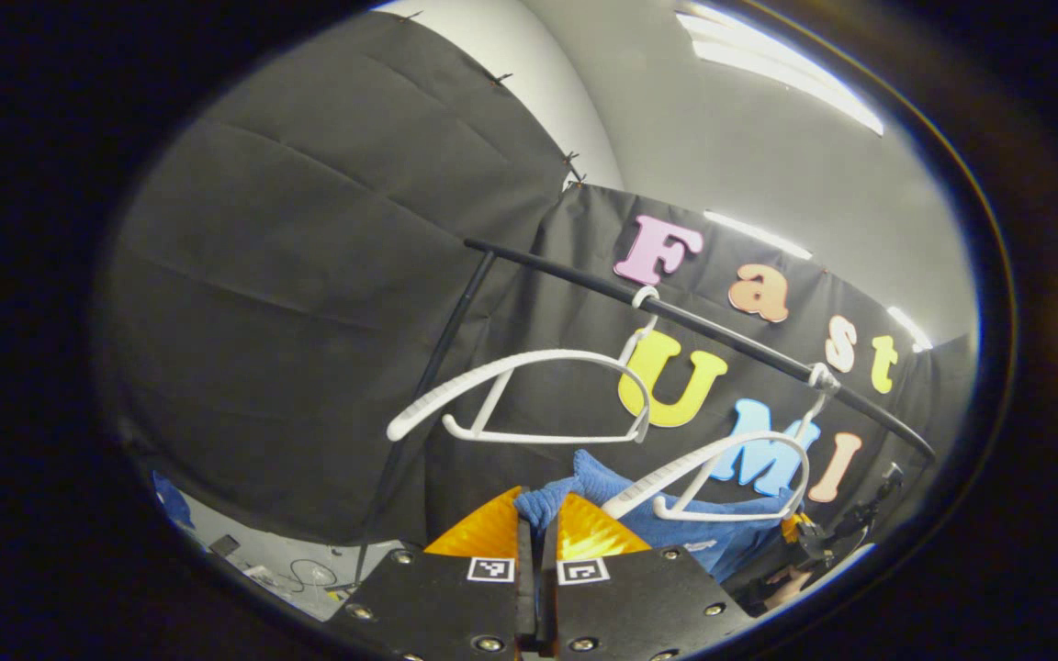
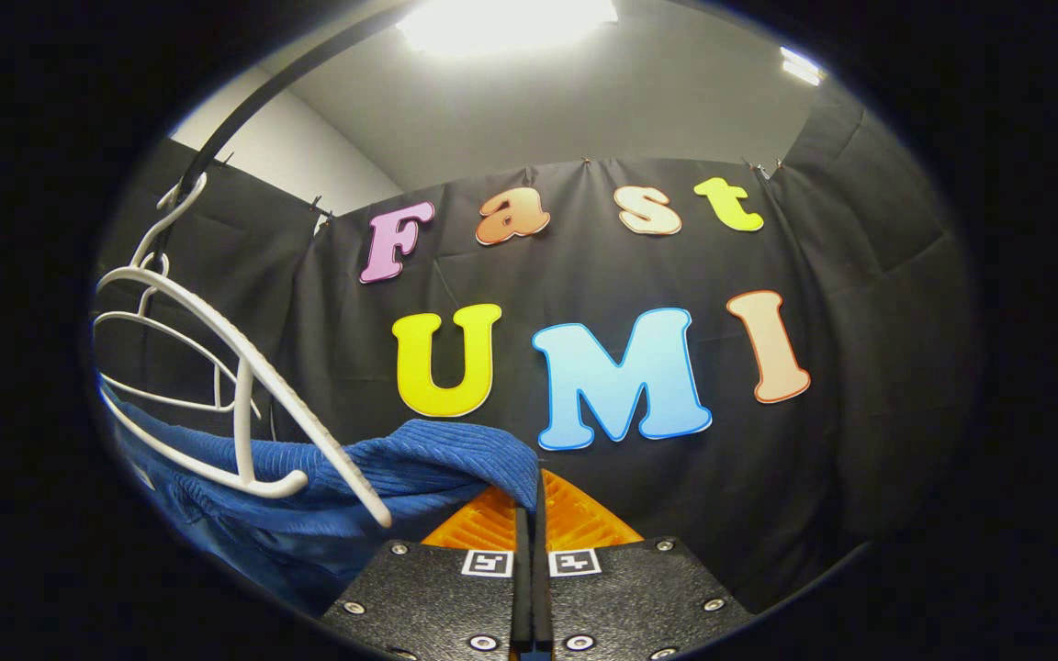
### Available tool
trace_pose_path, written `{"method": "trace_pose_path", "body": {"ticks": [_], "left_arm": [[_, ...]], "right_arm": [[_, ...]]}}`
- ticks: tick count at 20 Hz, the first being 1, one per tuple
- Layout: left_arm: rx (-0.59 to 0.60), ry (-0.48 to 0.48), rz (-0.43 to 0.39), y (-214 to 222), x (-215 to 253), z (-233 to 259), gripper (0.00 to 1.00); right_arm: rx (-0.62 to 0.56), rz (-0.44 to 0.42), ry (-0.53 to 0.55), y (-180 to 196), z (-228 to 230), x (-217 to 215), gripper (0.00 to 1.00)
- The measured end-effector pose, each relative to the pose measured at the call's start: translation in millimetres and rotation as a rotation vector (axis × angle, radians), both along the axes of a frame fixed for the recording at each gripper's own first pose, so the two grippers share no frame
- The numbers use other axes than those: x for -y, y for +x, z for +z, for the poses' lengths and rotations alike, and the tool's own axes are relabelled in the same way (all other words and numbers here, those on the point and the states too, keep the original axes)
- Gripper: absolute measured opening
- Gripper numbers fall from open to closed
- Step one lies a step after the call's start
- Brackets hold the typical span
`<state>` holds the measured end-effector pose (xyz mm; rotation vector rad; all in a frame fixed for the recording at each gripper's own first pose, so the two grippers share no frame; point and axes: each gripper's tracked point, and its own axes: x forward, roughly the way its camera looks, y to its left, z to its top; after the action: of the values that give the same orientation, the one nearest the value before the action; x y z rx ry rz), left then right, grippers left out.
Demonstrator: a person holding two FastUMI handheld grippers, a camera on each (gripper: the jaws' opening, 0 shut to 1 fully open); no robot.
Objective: Grasp the clothes on the hanger with both hands and then place them into the laundry hamper below.
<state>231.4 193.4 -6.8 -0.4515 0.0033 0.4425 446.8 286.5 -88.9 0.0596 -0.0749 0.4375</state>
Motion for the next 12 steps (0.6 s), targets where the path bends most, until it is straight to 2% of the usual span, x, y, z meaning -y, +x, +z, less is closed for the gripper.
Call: {"method": "trace_pose_path", "body": {"ticks": [5,9,12], "left_arm": [[-0.076,0.044,0.0,-9,18,-18,0.02],[-0.11,-0.004,-0.012,-22,38,-33,0.02],[-0.124,0.008,-0.024,-35,54,-36,0.02]], "right_arm": [[-0.072,-0.005,-0.008,-7,-27,15,0.0],[-0.127,-0.026,-0.016,-20,-46,39,0.0],[-0.163,-0.033,-0.027,-34,-57,53,0.0]]}}
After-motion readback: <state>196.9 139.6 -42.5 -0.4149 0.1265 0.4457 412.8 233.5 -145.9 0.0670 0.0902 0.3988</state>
